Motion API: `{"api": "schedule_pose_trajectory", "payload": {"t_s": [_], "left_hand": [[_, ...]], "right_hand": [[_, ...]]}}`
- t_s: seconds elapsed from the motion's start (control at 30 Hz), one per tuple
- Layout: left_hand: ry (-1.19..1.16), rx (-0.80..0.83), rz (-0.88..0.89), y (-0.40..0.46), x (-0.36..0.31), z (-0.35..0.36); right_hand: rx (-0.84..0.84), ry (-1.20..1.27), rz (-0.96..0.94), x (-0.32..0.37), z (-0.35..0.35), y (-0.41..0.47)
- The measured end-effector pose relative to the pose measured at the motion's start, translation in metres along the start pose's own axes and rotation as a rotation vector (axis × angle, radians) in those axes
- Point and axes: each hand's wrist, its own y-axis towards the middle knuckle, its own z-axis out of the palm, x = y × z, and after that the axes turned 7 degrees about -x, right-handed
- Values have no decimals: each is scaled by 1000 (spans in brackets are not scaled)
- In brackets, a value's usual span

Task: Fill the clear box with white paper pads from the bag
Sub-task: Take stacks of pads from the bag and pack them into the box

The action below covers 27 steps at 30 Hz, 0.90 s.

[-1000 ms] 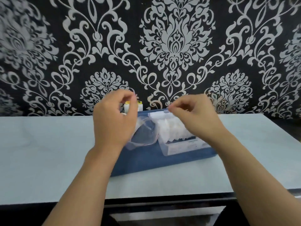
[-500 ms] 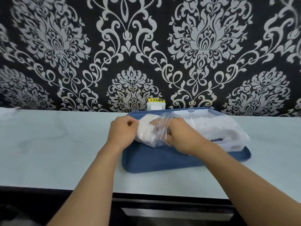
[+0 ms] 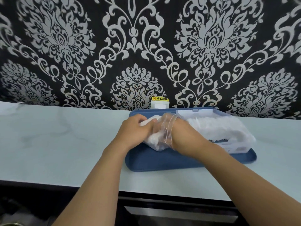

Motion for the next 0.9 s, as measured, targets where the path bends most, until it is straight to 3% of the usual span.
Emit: {"api": "schedule_pose_trajectory", "payload": {"t_s": [0.1,0.2,0.33,0.47,0.67,0.77,0.8,0.9], "left_hand": [[54,136,7,-5,-2,0],[110,142,57,-8,-3,0],[128,73,86,-6,-3,1],[143,-106,70,-1,1,1],[247,-244,25,-3,-5,5],[-92,-548,241,-17,-38,0],[-265,-562,339,-26,-55,-1],[-619,-266,415,-59,-94,11]], "right_hand": [[59,3,8,0,-1,1],[24,221,-7,-3,-8,-5],[-38,281,11,-7,-18,-12],[-167,289,154,-11,-32,-19],[-317,799,328,-20,-67,-38],[-302,1116,384,-27,-76,-47],[-289,1186,375,-28,-78,-49],[-298,1348,320,-28,-79,-48]]}}
